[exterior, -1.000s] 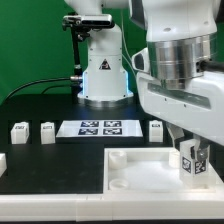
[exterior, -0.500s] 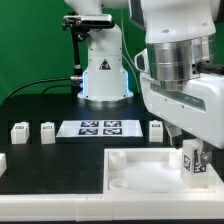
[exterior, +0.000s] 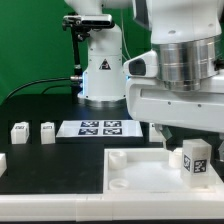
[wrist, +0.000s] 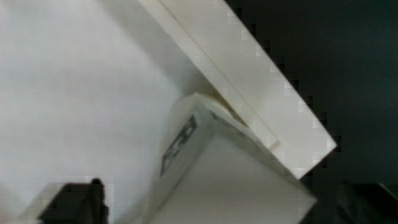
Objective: Assemble one leg
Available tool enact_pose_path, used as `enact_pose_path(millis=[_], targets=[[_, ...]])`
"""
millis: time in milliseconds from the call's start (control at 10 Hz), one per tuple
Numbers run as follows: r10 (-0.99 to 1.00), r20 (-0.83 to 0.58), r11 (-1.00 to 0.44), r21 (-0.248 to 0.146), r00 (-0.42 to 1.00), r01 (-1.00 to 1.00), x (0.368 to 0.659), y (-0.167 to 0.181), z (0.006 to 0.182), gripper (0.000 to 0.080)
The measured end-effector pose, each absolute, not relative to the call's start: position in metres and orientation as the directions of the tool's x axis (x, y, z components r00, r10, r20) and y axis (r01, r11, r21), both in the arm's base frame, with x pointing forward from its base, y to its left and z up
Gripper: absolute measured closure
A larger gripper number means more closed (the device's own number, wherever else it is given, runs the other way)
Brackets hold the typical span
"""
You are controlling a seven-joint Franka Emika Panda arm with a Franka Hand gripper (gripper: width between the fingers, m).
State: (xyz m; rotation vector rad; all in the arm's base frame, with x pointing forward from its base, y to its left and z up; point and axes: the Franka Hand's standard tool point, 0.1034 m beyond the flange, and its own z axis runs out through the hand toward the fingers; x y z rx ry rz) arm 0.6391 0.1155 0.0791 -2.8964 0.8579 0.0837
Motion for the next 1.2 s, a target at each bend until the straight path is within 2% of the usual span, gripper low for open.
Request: enact_pose_path(millis=[300, 500, 600, 900, 1100, 1200], targets=[[-0.139, -0.047, -0.988, -0.063, 0.989, -0.141, 0.6400, 0.1200, 0.0807, 0.0150], [0.094, -0.033, -0.993, -0.071, 0.995, 0.091, 0.6405, 0.1145, 0.0794, 0.0150], [0.164, -0.027, -0.984, -0.073, 0.986, 0.161, 0.6408, 0.1129, 0.0795, 0.0150], [0.163, -0.027, -0.984, -0.074, 0.986, 0.160, 0.6409, 0.1133, 0.0794, 0.0160], [0.162, -0.026, -0.984, -0.074, 0.986, 0.160, 0.6409, 0.1133, 0.0795, 0.0514], [0.148, -0.027, -0.987, -0.075, 0.989, 0.145, 0.6409, 0.1135, 0.0795, 0.0514]])
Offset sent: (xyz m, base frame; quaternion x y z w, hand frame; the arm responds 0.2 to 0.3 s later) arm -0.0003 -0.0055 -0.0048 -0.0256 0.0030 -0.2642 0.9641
